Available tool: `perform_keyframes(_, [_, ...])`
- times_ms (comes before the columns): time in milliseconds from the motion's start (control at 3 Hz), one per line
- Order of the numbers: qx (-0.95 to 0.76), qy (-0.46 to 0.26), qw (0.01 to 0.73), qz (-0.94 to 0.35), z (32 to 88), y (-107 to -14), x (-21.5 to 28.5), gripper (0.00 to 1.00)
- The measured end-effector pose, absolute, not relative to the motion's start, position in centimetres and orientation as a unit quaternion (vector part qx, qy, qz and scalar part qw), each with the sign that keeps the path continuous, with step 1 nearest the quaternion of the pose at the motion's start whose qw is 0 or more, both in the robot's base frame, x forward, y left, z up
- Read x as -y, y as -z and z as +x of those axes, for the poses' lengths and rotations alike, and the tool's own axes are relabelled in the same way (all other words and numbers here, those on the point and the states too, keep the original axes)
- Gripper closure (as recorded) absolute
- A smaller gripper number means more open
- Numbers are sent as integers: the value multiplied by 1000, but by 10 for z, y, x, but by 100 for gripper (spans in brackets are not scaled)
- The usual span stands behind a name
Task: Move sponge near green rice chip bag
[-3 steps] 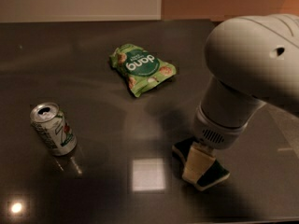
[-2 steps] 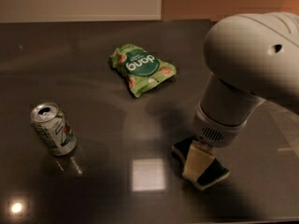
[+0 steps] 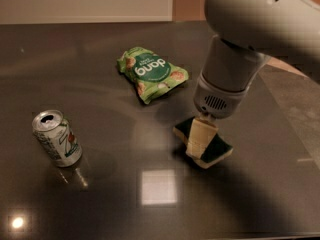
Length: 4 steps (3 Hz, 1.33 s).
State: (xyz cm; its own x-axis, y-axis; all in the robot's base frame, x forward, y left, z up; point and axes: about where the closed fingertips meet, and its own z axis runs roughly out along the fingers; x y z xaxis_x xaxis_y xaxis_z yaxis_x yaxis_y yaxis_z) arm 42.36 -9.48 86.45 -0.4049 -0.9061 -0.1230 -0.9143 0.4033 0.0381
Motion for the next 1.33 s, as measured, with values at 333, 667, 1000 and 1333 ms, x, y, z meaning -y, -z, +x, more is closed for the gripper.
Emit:
perform_keyframes(333, [-829, -61, 51, -554, 469, -874, 85, 100])
perform_keyframes(667, [-820, -64, 69, -564, 512, -875, 80, 100])
perform_keyframes(1000, [-815, -59, 85, -570, 546, -873, 77, 100])
perform_keyframes(1333, [-816, -55, 99, -567, 573, -871, 75, 82])
